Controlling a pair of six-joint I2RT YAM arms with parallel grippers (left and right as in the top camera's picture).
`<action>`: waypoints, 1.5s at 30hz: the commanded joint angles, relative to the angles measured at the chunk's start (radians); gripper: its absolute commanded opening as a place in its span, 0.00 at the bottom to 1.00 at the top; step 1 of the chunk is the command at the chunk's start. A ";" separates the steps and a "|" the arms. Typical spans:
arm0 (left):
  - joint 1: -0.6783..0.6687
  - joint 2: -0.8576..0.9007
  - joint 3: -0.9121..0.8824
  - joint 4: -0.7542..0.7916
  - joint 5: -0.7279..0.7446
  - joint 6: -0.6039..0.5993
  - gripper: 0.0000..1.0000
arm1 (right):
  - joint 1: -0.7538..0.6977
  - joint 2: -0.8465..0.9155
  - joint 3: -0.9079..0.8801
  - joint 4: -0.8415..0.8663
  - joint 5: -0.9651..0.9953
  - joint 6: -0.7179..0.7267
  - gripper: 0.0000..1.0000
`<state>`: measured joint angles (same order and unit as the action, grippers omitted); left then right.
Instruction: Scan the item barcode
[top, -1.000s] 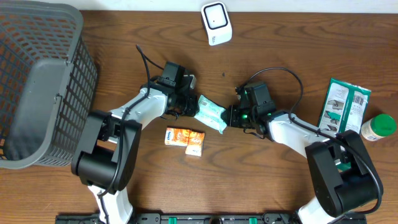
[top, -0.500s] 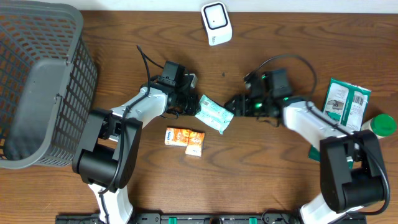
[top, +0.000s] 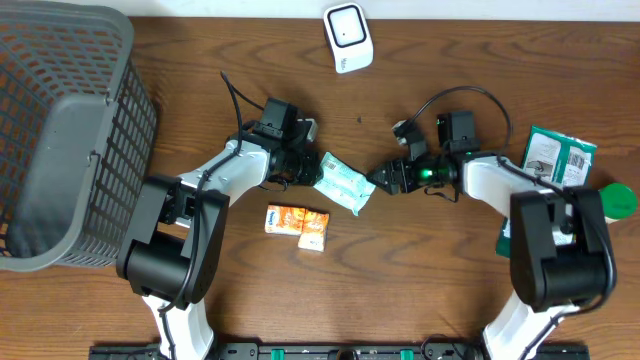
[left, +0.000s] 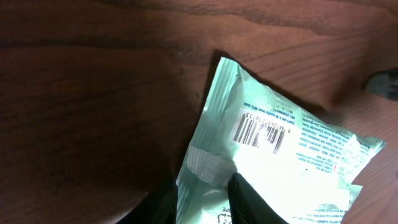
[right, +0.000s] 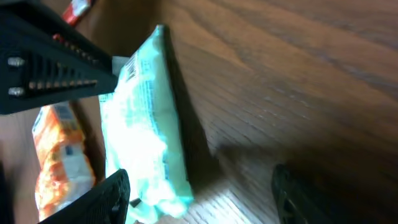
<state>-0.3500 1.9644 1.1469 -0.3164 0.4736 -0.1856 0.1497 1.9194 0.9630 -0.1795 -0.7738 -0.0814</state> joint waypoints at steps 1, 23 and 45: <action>-0.008 0.069 -0.029 -0.021 -0.086 0.035 0.30 | 0.015 0.055 0.008 0.016 -0.102 -0.055 0.69; -0.016 0.069 -0.030 -0.006 -0.086 0.035 0.30 | 0.203 0.147 0.008 0.066 -0.197 -0.054 0.51; 0.058 -0.143 0.034 -0.145 -0.084 -0.057 0.30 | 0.138 0.147 0.008 0.108 -0.184 0.057 0.03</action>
<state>-0.3073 1.8923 1.1770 -0.4248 0.4046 -0.1925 0.3035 2.0544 0.9710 -0.0742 -0.9863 -0.0395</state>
